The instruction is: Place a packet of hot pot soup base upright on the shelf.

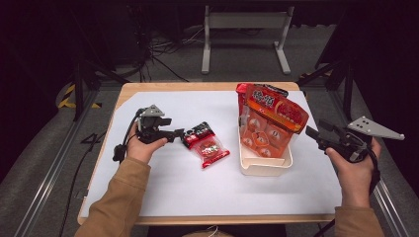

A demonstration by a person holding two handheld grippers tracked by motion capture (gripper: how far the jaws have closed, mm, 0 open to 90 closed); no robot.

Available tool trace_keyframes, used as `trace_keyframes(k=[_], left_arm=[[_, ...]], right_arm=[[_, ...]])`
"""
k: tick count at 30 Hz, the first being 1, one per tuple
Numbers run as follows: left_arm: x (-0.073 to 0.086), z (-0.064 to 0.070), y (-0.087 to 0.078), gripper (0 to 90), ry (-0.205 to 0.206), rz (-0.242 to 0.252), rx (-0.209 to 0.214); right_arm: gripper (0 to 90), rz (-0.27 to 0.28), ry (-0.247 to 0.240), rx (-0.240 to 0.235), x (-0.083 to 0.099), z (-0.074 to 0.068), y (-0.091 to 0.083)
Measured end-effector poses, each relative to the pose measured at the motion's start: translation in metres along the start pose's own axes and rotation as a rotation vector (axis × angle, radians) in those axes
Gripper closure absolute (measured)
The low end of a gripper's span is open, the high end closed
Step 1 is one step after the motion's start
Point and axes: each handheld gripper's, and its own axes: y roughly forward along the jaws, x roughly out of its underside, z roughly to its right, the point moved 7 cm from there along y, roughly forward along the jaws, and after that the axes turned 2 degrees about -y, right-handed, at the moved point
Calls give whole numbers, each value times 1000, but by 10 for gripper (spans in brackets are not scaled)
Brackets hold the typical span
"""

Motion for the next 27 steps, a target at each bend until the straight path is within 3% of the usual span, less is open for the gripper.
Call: trace_keyframes(k=[10,27], left_arm=[[3,-2,14,307,-29,-20,5],[14,-6,38,309,-80,-71,62]], right_arm=[[406,-79,-5,35,24,8,8],[379,-106,11,33,37,10,12]])
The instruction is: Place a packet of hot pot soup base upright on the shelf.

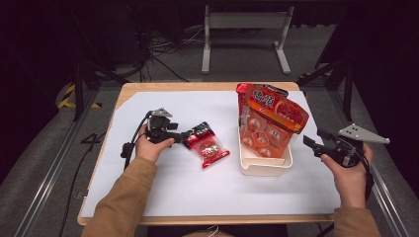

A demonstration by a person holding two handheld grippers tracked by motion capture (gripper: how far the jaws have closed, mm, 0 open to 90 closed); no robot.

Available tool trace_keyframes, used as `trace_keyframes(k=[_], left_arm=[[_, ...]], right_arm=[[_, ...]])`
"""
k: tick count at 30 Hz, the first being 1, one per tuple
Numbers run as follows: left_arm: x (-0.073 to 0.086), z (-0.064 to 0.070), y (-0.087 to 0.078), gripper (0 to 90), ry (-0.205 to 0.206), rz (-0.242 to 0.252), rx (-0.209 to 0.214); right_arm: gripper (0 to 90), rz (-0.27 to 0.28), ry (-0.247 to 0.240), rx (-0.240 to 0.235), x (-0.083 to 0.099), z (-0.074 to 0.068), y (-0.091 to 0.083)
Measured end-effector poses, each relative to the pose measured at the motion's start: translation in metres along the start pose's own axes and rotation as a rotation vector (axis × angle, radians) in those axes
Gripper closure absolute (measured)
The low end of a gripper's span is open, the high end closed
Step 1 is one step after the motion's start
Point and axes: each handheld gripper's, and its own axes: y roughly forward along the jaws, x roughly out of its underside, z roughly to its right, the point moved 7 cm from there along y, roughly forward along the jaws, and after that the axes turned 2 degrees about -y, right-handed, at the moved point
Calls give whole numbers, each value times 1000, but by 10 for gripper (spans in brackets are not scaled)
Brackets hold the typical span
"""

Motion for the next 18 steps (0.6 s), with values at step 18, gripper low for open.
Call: trace_keyframes(k=[18], left_arm=[[15,-4,22,314,-66,-81,47]], right_arm=[[366,-6,-3,-15,2,-3,4]])
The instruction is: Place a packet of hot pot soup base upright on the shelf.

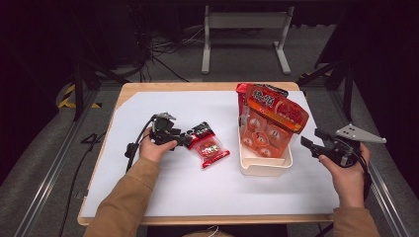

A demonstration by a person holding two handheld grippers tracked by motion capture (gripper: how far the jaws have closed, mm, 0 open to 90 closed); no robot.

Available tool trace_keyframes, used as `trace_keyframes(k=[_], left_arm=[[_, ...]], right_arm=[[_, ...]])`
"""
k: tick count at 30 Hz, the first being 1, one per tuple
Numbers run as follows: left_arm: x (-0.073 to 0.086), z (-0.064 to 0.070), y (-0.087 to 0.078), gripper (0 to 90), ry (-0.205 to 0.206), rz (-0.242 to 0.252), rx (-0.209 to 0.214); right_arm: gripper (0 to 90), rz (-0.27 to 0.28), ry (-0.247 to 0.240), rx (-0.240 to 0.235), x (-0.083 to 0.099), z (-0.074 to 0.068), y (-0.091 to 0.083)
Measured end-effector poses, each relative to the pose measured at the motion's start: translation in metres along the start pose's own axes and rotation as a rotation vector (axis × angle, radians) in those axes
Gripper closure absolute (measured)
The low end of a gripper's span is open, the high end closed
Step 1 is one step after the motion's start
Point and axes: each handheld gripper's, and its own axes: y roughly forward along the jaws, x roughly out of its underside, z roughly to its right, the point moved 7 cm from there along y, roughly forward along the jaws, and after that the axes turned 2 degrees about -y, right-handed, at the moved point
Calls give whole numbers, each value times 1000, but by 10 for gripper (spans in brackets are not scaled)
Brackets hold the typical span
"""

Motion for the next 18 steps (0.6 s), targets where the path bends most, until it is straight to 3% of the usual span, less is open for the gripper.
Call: trace_keyframes(k=[2,5,8,13,16,18], left_arm=[[1,0,2,326,-4,-8,6],[2,2,5,381,41,-23,-16],[2,3,5,412,58,-20,-35],[2,5,9,593,70,-24,-46],[1,6,10,661,94,-20,-76],[0,4,11,712,86,-3,-86]], right_arm=[[363,2,0,2,0,0,0],[363,1,-1,3,1,1,1],[361,-2,2,2,1,1,1],[361,1,11,-11,2,0,3],[361,3,14,-19,2,0,4],[360,2,15,-20,3,0,4]])
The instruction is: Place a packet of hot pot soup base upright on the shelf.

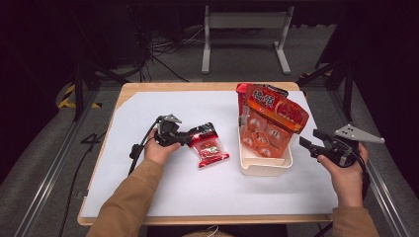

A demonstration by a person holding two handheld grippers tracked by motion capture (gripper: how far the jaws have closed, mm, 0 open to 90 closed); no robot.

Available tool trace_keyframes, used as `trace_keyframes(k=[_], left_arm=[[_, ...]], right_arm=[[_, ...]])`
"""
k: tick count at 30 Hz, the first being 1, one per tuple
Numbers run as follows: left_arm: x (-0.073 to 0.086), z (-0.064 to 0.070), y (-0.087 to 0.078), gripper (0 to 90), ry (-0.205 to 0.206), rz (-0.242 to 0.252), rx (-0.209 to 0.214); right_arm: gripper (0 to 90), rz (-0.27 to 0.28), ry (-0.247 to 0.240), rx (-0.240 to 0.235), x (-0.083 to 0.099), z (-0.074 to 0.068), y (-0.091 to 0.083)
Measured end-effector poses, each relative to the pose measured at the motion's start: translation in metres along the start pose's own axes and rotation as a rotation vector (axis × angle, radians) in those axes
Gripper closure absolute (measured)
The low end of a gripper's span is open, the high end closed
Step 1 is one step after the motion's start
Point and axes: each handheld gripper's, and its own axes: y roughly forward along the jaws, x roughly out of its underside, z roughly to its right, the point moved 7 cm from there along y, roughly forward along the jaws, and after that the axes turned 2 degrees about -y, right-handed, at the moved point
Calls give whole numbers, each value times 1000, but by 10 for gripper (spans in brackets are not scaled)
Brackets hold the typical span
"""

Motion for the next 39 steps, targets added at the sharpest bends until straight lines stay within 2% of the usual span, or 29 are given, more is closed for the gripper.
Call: trace_keyframes(k=[4,10,13,17,19,21,24,31,35,39], left_arm=[[0,-5,2,809,-29,13,-1],[-1,-9,9,800,-45,33,-14],[-2,-10,10,894,-42,49,-16],[-5,-8,6,900,-14,67,-24],[-7,-6,3,900,-15,82,-19],[-7,-6,1,900,-13,85,-16],[-14,0,-11,900,-17,134,17],[-28,15,-36,900,24,206,58],[-35,27,-51,900,51,240,85],[-41,40,-65,900,96,267,100]], right_arm=[[360,-1,3,-3,1,0,1],[359,0,4,-12,1,-1,1],[359,0,4,-13,2,-1,2],[381,-8,-11,-19,3,-2,3],[390,-17,-32,-19,4,-2,3],[396,-13,-32,-21,3,-2,2],[412,-2,-40,-15,1,-1,0],[423,7,-20,-14,2,2,-3],[424,16,-12,-15,1,2,-3],[424,20,-6,-15,0,3,-3]])
